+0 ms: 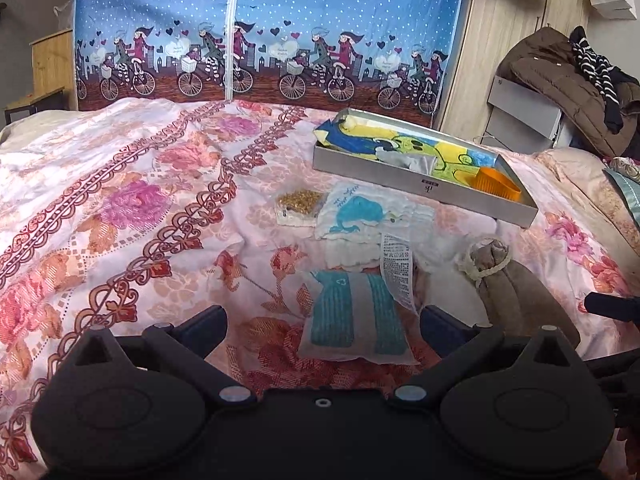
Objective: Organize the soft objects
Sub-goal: 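Grasp the burlap pouch with the right tool while the left tool grasps the blue-striped pad, then lift and carry the pouch and pad over the grey tray with both tools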
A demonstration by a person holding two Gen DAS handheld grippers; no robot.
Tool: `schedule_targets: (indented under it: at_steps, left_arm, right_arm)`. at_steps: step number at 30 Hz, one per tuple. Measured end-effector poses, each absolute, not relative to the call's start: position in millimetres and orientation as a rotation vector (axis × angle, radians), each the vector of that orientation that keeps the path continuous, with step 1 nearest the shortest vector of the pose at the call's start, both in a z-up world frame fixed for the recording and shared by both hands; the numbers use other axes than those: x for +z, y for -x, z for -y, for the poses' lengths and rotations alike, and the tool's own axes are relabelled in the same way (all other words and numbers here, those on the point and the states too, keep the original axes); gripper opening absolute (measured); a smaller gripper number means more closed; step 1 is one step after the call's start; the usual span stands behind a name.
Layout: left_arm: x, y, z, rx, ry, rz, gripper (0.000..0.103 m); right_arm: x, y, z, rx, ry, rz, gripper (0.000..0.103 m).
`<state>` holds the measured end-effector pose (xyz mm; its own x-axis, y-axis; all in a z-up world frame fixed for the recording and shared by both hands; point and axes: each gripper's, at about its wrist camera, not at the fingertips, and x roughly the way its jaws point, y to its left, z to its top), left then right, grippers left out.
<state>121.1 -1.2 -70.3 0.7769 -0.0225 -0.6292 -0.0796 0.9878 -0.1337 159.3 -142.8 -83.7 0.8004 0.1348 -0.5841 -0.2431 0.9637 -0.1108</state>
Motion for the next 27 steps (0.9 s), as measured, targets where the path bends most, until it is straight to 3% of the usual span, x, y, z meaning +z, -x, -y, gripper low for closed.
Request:
schedule_targets:
  at_steps: [8, 10, 14, 18, 27]
  left_arm:
    - [-86.7, -141.6, 3.8, 0.001, 0.166, -0.737, 0.102]
    - [-90.2, -146.5, 6.5, 0.0, 0.152, -0.751, 0.099]
    - [-94.8, -151.8, 8.4, -0.029, 0.154, -0.778, 0.084]
    - [-95.3, -150.9, 9.1, -0.074, 0.17, -0.785, 0.066]
    - [-93.1, -145.3, 16.0, -0.132, 0.165, -0.77, 0.062]
  right_arm:
    - [-96.8, -188.0, 161.7, 0.235, 0.089, -0.672, 0.102]
    - [-99.9, -189.2, 166.5, 0.233, 0.062, -0.69, 0.085]
    - [-102.7, -185.8, 162.7, 0.247, 0.074, -0.7, 0.074]
    - [-103.3, -183.7, 159.1, 0.265, 0.083, -0.717, 0.05]
    - [-102.4, -171.4, 140.6, 0.255, 0.221, -0.686, 0.013]
